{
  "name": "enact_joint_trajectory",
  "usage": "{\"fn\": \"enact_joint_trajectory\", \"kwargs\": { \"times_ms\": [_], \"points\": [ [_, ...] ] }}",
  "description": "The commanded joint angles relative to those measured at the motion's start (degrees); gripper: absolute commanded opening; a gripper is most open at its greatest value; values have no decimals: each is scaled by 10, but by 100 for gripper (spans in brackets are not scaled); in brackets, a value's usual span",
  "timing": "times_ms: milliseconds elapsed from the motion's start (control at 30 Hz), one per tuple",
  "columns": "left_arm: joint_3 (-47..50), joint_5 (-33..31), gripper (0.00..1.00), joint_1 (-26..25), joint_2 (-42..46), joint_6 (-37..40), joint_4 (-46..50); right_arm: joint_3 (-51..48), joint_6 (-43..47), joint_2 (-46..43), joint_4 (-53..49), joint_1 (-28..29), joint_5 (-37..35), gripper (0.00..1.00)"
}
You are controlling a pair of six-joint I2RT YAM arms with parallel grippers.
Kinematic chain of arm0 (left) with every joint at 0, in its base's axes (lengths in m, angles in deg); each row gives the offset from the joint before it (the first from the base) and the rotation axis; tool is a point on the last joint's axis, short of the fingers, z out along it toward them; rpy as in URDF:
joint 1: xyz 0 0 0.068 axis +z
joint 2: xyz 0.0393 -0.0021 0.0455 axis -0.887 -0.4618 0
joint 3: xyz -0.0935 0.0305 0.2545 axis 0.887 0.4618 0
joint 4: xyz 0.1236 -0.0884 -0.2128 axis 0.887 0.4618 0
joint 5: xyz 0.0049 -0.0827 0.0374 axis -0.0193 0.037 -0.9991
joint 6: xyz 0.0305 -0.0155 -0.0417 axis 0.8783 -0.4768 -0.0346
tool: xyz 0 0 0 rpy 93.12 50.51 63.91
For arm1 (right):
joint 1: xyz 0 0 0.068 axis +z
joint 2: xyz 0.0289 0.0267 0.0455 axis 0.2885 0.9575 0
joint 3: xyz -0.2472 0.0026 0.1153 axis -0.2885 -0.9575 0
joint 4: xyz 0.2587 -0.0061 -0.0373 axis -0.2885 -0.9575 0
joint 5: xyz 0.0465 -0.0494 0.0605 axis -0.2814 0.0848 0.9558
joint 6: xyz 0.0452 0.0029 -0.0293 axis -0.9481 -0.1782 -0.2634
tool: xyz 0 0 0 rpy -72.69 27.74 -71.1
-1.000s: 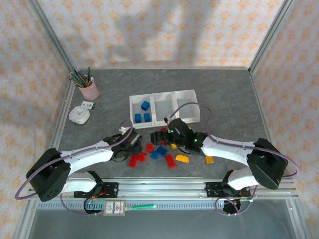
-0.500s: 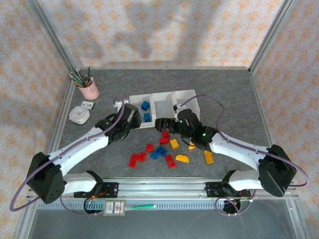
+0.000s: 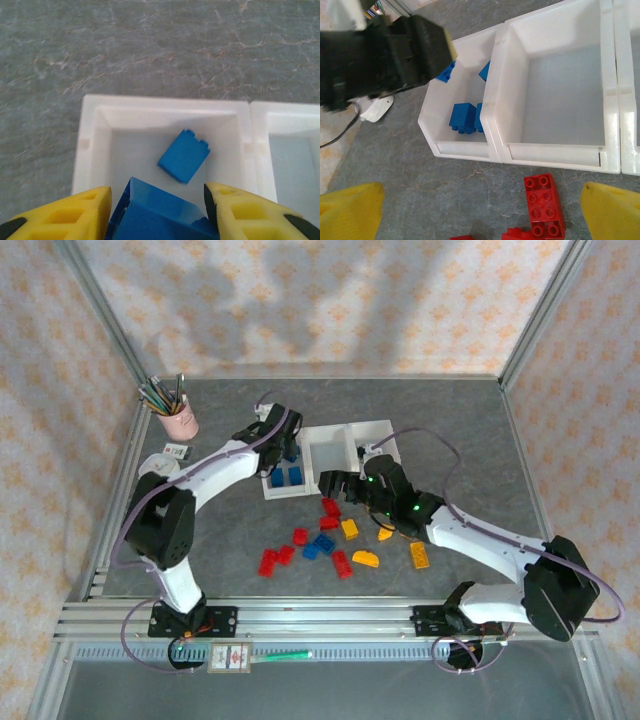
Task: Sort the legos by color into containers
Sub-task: Place the lego in the container, then pick up the lego from the bottom-center of the table.
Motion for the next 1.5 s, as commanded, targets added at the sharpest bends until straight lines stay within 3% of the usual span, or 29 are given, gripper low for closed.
{"fn": "enact_joint_trajectory", "kwargs": {
  "times_ms": [0,300,533,700,1000,1267,1467],
  "points": [
    [-45,-37,47,8,-33,24,8,5,2,-7,-1,-2,-16,100],
    [-89,-58,58,14,-90,40,39,12,9,3,4,-6,-11,100],
    [-95,-52,66,14,-71,41,50,27,21,2,-5,-9,-4,100],
    [-75,-25,68,10,-8,36,55,31,34,-12,-23,-10,-9,100],
    [81,21,69,-58,146,12,36,15,29,-33,-109,-14,-18,100],
    [217,41,69,-160,259,-80,53,-25,4,-64,-163,-14,18,100],
    [286,60,70,-195,327,-138,37,-27,24,-19,-173,10,32,100]
  ]
}}
